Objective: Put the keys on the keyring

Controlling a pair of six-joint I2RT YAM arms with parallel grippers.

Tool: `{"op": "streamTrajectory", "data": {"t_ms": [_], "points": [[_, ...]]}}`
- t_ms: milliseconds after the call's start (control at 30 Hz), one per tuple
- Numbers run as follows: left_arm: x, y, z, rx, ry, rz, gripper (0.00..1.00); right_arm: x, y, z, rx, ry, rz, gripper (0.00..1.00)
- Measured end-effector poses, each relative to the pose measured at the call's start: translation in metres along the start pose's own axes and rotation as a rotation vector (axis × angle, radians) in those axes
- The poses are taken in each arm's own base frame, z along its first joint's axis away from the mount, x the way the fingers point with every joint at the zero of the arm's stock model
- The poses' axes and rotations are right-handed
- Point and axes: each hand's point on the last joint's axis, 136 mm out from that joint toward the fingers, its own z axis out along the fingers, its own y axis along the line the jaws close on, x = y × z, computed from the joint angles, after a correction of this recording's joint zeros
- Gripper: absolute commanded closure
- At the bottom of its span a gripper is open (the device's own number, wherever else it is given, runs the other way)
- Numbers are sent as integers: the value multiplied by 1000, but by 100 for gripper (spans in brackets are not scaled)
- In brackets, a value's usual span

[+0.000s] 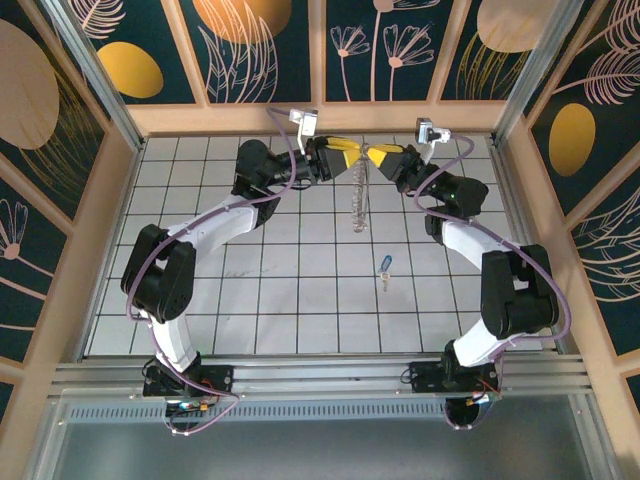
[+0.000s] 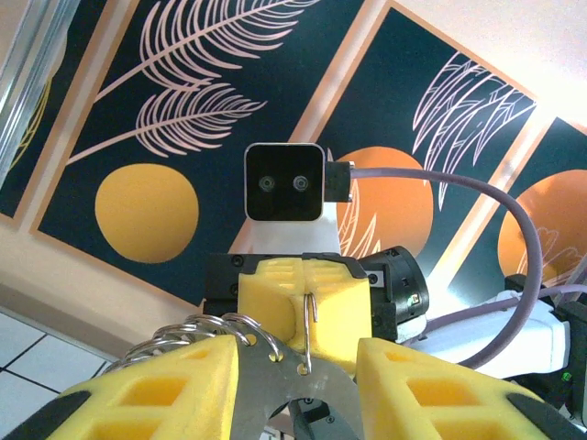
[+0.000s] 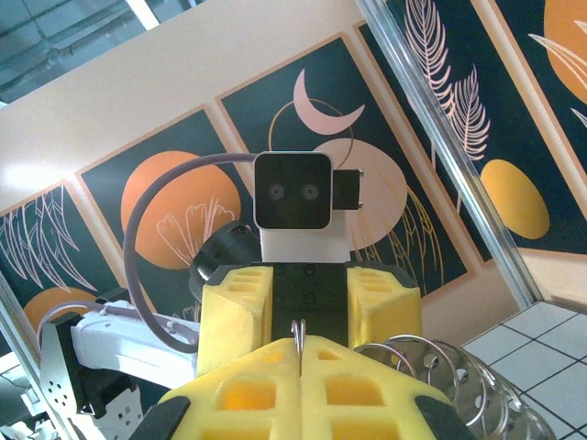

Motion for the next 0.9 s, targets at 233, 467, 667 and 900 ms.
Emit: {"op": "streamTrajectory", "data": {"t_ms": [233, 467, 667, 900], "points": [[-4, -3, 4, 15, -1, 14, 56, 2, 1, 0, -5, 13, 1, 100], [-3, 2, 6, 12, 5, 7, 56, 6, 1, 3, -9, 24, 3, 100], [0, 6, 7, 8, 13, -3, 58, 9, 0, 4, -6, 33, 10, 100], [3, 5, 9, 12, 20, 0, 67, 9, -1, 4, -4, 34, 12, 100]]}}
